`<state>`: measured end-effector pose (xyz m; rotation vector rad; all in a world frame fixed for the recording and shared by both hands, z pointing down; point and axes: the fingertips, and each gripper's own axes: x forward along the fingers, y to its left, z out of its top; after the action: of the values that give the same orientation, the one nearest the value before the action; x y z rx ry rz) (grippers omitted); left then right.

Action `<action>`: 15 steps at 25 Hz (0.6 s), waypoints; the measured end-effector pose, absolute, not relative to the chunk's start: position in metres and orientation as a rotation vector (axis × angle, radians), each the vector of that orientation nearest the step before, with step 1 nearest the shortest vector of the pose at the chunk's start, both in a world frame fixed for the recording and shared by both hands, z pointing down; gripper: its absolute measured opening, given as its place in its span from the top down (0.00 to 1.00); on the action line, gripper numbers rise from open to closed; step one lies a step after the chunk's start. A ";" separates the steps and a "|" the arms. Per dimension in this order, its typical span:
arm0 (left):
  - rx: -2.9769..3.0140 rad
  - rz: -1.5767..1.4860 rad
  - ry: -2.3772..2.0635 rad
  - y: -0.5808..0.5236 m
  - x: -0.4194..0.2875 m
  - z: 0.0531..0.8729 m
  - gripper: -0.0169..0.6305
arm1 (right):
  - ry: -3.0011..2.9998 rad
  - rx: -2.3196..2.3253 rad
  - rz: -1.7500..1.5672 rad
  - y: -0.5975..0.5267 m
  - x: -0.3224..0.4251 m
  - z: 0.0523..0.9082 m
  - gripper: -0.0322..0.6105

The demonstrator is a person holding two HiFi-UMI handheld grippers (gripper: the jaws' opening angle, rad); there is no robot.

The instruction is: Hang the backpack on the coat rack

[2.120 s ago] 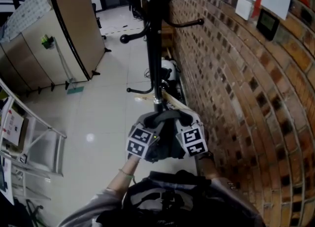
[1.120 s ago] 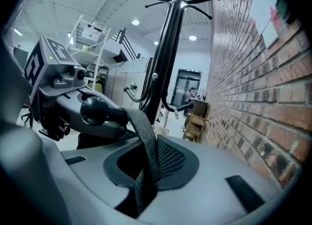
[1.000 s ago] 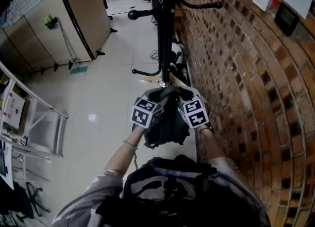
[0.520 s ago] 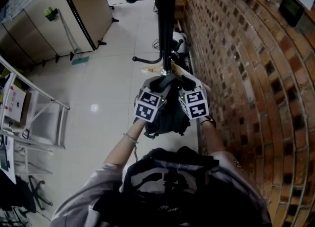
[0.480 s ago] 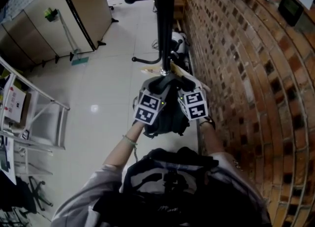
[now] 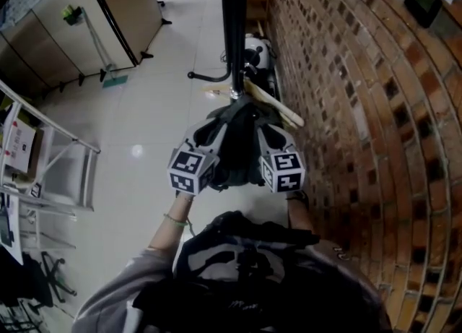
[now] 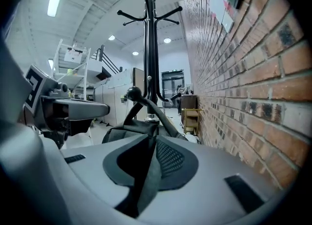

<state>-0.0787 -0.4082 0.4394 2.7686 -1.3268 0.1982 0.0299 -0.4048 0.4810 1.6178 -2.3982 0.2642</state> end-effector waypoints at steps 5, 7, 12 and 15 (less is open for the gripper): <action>2.655 0.070 -1.398 -0.382 -0.101 0.443 0.96 | -2.467 1.664 0.330 -0.373 0.031 0.474 0.93; 2.609 0.030 -1.410 -0.370 -0.103 0.447 0.96 | -2.477 1.672 0.346 -0.358 0.034 0.471 0.93; 2.611 0.040 -1.356 -0.332 -0.081 0.451 0.97 | -2.503 1.708 0.422 -0.318 0.046 0.463 0.93; 2.635 0.092 -1.304 -0.307 -0.064 0.453 0.97 | -2.534 1.708 0.454 -0.295 0.048 0.458 0.93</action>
<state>-0.0641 -0.3066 0.4534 2.6347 -1.3038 0.0919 0.0478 -0.2947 0.4581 1.7083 -2.5343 0.4545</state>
